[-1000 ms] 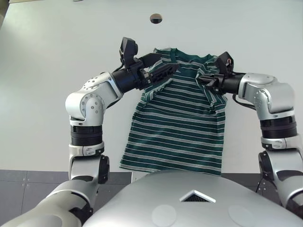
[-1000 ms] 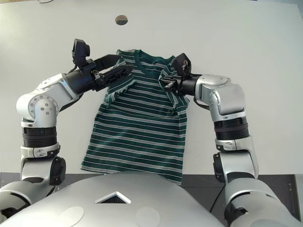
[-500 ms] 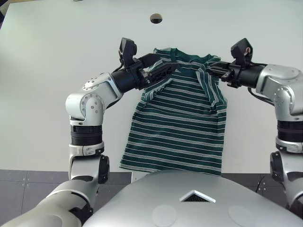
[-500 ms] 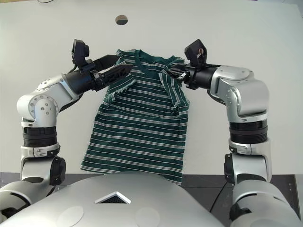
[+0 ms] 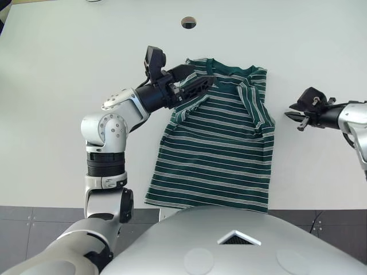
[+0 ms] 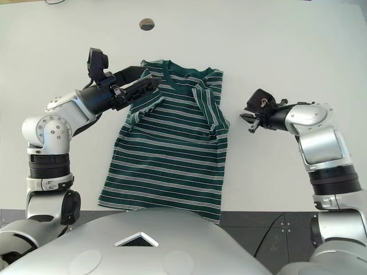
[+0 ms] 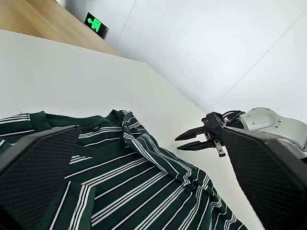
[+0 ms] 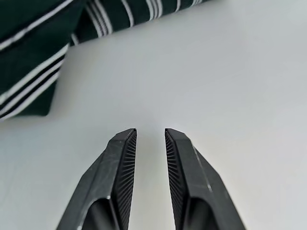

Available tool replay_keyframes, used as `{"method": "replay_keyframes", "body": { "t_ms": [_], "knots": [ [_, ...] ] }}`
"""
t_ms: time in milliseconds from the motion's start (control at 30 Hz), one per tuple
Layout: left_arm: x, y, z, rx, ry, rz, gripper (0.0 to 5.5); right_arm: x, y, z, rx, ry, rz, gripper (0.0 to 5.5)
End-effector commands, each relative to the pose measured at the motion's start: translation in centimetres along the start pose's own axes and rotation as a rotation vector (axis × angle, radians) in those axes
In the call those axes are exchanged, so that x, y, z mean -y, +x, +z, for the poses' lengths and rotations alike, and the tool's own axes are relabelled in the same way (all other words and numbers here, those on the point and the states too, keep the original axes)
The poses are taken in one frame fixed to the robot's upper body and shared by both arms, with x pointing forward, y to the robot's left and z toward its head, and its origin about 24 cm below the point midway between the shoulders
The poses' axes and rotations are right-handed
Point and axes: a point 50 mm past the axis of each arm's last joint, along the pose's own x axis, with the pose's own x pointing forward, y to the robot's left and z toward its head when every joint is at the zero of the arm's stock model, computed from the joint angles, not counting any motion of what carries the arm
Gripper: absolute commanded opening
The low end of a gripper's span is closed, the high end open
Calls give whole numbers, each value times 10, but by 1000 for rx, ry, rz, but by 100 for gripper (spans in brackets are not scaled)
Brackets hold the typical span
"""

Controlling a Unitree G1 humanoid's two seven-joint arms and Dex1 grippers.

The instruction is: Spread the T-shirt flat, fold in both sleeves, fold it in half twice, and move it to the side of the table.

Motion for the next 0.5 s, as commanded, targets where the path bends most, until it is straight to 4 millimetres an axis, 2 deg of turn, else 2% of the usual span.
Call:
{"method": "replay_keyframes", "body": {
  "t_ms": [33,200,500],
  "knots": [
    [-1,-3,1,-2,9,7,550,-27,3,6,17,-67,146,110],
    [-1,-3,2,-2,13,9,550,-40,0,23,93,-59,191,110],
    [-2,-1,2,-4,12,10,550,-37,-5,57,228,-41,117,110]
  ]
}}
